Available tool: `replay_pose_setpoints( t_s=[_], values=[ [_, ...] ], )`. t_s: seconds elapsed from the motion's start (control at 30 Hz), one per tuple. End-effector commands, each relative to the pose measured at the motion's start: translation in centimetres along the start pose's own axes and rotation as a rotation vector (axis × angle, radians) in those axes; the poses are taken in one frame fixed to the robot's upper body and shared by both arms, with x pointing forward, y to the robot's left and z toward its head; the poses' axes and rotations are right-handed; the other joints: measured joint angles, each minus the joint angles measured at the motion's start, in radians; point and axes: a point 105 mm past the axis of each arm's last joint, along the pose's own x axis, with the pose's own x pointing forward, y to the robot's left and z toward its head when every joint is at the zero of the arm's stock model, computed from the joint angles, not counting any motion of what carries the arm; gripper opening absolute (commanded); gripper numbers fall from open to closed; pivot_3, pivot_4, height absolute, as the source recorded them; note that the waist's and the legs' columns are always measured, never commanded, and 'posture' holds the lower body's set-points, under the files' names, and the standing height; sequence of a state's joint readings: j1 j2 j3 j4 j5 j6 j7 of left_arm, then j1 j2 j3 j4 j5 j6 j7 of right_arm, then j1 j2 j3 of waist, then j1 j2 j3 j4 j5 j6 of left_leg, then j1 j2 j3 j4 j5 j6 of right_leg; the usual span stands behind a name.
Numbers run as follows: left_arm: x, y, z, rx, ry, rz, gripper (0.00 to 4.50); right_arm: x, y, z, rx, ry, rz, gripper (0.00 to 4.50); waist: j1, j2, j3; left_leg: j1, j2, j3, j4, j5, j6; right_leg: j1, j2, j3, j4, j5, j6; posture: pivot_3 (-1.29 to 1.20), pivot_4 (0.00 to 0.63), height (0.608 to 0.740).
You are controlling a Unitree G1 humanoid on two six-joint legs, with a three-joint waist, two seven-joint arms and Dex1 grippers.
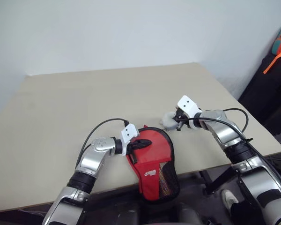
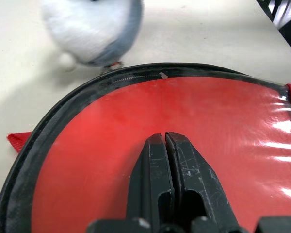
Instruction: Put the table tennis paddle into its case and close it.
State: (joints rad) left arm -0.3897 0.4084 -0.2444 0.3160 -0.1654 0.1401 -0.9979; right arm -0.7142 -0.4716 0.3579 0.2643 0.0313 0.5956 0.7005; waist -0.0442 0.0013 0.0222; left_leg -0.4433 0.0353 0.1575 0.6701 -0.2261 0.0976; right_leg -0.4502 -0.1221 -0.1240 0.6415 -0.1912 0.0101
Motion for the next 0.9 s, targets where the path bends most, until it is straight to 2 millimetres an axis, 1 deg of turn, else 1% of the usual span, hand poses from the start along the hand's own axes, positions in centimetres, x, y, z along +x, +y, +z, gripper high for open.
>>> replay_pose_setpoints(
  t_s=[0.03,0.13,0.33,0.4,0.57,0.77,0.9],
  values=[
    [-0.2,-0.5,-3.3,-0.063,0.113,-0.006,0.0,-2.5,-2.4,0.2,-0.012,-0.014,-0.083,0.01,0.002,0.001,0.0,0.0,0.0,0.0,0.0,0.0,0.0,0.0,0.0,0.0,0.0,0.0,0.0,0.0,0.0,0.715],
    [-0.1,-0.7,-3.5,-0.063,0.117,-0.014,0.0,-3.6,-2.4,-0.5,-0.004,-0.006,-0.08,0.01,0.008,0.001,0.0,0.0,0.0,-0.001,0.001,-0.001,0.001,0.001,0.0,-0.001,0.0,-0.001,-0.001,0.0,0.0,0.715],
    [0.2,-0.8,-3.4,-0.059,0.116,-0.025,0.0,-6.2,-1.1,-1.3,0.049,-0.024,-0.025,0.01,0.025,0.006,0.0,0.001,0.0,-0.003,0.006,-0.004,0.006,0.004,-0.001,-0.001,-0.001,-0.002,-0.001,0.0,0.0,0.715],
    [0.3,-0.8,-3.3,-0.057,0.113,-0.03,0.0,-7.4,-0.3,-1.4,0.088,-0.049,0.01,0.01,0.028,0.006,0.0,0.003,0.0,-0.004,0.007,-0.005,0.008,0.006,-0.001,-0.002,-0.001,-0.002,0.0,0.0,0.0,0.715],
    [0.4,-0.8,-3.2,-0.055,0.113,-0.039,0.0,-9.4,2.1,-1.5,0.129,-0.08,0.099,0.01,0.035,0.008,0.0,0.004,0.0,-0.005,0.007,-0.009,0.014,0.007,-0.001,-0.002,-0.001,-0.003,0.0,0.0,0.0,0.715],
    [0.7,-0.7,-3.2,-0.052,0.114,-0.049,0.0,-11.0,4.5,-1.3,0.129,-0.101,0.189,0.01,0.047,0.009,0.001,0.006,0.0,-0.005,0.007,-0.01,0.017,0.009,-0.001,-0.001,-0.002,-0.003,0.0,0.0,0.0,0.715],
    [0.9,-0.7,-3.3,-0.048,0.117,-0.057,0.0,-11.8,5.6,-1.6,0.13,-0.092,0.233,0.01,0.048,0.009,0.001,0.006,0.0,-0.005,0.007,-0.011,0.018,0.01,-0.002,-0.001,-0.002,-0.003,0.0,0.0,0.0,0.715]
  ],
)
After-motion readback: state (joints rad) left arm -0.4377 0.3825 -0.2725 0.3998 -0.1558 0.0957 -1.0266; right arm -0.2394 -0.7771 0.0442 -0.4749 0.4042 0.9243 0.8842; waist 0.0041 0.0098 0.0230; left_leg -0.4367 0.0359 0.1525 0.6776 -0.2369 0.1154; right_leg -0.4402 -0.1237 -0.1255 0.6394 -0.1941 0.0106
